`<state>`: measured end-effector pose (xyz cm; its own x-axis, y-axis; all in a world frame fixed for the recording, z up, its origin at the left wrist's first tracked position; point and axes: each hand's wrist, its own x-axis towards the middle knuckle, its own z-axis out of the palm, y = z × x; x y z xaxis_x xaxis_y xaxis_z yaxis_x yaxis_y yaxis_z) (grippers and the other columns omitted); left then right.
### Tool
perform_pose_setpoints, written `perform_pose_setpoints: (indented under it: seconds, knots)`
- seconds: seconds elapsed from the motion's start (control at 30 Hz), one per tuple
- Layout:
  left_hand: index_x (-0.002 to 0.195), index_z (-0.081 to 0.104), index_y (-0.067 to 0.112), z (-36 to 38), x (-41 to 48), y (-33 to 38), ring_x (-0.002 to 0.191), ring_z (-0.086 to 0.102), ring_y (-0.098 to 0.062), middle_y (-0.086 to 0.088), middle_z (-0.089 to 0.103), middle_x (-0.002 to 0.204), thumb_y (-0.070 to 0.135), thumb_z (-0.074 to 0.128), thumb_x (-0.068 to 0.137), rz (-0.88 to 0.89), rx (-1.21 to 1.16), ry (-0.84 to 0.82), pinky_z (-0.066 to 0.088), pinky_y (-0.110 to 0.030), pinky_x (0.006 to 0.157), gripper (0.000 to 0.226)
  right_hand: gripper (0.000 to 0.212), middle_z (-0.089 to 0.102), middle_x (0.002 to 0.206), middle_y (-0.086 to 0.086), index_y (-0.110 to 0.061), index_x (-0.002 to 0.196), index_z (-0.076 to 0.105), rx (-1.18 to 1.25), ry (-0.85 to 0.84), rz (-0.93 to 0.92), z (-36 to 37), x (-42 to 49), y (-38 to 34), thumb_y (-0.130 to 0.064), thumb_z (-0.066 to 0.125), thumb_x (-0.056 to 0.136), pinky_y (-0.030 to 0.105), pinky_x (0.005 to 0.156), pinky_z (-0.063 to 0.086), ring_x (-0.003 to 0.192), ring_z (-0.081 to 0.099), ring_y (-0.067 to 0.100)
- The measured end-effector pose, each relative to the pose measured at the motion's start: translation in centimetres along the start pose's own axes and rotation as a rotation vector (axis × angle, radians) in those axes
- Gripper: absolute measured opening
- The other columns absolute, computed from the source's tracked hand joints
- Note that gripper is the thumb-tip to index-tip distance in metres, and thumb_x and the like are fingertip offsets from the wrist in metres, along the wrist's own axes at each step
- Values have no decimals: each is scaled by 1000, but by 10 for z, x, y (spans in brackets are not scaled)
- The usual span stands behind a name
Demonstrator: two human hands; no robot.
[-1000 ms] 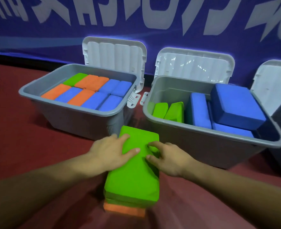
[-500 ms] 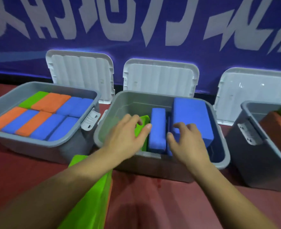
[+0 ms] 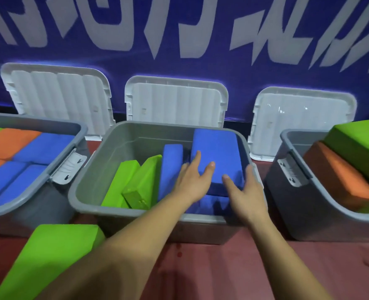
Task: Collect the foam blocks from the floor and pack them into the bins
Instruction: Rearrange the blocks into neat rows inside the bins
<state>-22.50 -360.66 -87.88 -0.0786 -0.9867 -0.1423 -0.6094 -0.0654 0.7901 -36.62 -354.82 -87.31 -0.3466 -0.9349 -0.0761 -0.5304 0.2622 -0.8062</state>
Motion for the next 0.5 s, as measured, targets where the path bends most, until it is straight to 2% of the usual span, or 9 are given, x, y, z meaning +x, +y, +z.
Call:
perform_pose_setpoints:
  seconds: [0.07,0.13,0.17,0.2,0.3,0.37,0.43,0.47,0.5]
  knots:
    - [160,15,41,-8,-9,1,144,36,-27,-12,29,156,65,40,99,-4,-1,27,29,-36,114,70,84,29,162,11,-23,161,26,58,-4,62,-1,-7,-10,-60,58,93,25,108,38,139,44,27]
    - [159,18,44,-28,-24,0,135,46,-26,-7,31,144,66,43,97,25,11,86,34,-34,110,70,68,34,150,11,-21,153,39,101,-53,100,5,-19,-25,-53,60,96,0,74,42,102,57,22]
    - [158,19,44,-42,-33,-2,129,49,-25,-4,31,137,66,45,96,49,19,118,37,-33,108,71,58,35,141,11,-22,144,45,117,-71,110,11,-26,-34,-50,61,96,1,59,41,87,55,16]
    - [158,20,43,-57,-42,-6,125,51,-25,-2,30,131,65,48,95,84,41,152,39,-32,107,72,50,38,135,10,-23,136,48,130,-72,93,18,-34,-45,-49,63,96,5,56,40,84,54,15]
    - [157,23,42,-109,-76,-28,119,50,-24,2,24,123,69,50,89,150,117,258,42,-35,107,79,47,53,130,4,-28,124,45,204,-28,-93,53,-53,-77,-53,68,90,21,78,44,109,59,21]
    - [156,26,43,-147,-99,-48,120,48,-22,5,22,119,74,45,82,134,120,343,41,-35,110,83,56,57,130,-3,-39,127,39,263,-88,-151,79,-64,-100,-64,67,85,31,90,49,111,62,12]
    - [156,30,40,-183,-124,-74,121,46,-17,4,24,119,77,42,79,125,130,418,36,-28,113,86,64,51,130,-15,-41,138,34,292,-208,-202,102,-82,-122,-63,67,87,16,91,46,104,58,-12]
    - [156,31,39,-197,-138,-88,120,44,-13,3,26,120,78,40,78,120,131,446,32,-22,113,87,70,49,131,-19,-40,144,34,289,-271,-230,112,-91,-131,-61,67,87,13,92,44,103,55,-16]
    - [156,32,38,-209,-153,-102,119,43,-9,2,28,121,78,40,78,111,127,468,28,-15,111,88,77,49,134,-22,-39,147,34,281,-330,-255,123,-100,-136,-63,68,82,16,99,43,109,55,-13]
